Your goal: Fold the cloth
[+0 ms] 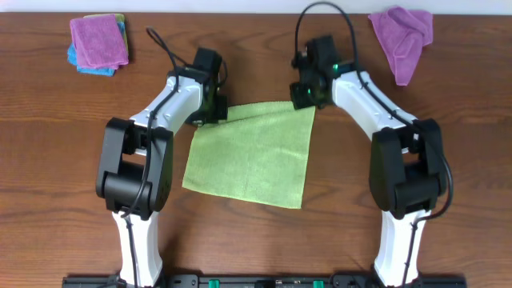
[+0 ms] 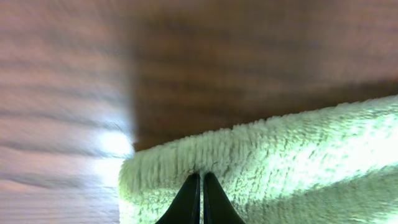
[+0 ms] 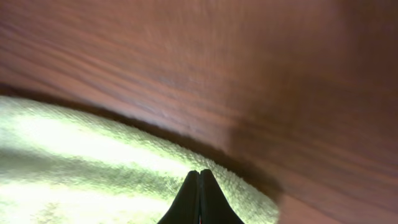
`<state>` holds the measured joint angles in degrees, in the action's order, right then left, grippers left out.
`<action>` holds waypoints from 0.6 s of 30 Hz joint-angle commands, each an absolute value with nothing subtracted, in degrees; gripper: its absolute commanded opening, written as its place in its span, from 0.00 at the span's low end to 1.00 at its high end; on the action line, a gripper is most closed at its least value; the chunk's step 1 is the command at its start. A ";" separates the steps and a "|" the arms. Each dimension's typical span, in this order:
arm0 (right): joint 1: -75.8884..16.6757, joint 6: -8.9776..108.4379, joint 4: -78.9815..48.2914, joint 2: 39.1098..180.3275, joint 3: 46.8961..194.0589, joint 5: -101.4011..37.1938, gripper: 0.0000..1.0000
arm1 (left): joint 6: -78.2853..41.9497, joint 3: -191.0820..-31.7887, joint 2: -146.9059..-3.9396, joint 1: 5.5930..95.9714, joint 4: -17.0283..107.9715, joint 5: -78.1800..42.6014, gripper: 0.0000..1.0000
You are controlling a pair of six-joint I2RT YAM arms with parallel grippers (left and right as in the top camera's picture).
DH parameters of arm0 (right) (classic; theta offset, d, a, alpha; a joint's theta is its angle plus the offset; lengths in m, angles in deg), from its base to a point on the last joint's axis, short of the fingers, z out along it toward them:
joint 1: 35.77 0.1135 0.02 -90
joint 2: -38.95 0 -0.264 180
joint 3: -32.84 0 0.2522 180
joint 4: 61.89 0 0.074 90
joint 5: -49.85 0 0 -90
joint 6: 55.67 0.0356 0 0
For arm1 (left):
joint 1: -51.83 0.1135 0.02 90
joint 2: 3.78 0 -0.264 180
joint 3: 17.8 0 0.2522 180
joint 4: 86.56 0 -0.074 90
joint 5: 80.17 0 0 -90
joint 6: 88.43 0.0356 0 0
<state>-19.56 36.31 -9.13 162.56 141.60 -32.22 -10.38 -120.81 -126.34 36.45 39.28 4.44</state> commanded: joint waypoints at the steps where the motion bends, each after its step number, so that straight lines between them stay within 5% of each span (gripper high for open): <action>1: -19.08 36.40 -5.15 162.91 148.99 -32.62 0.01 | -7.40 -126.82 -126.60 36.96 38.23 10.36 0.05; 9: -17.29 33.32 16.80 162.14 165.97 -32.64 0.01 | -5.65 -137.34 -125.84 37.90 31.89 11.76 0.06; 18: -16.22 32.35 33.98 149.20 166.87 -35.76 0.02 | -3.03 -137.95 -117.81 43.34 18.60 5.34 0.06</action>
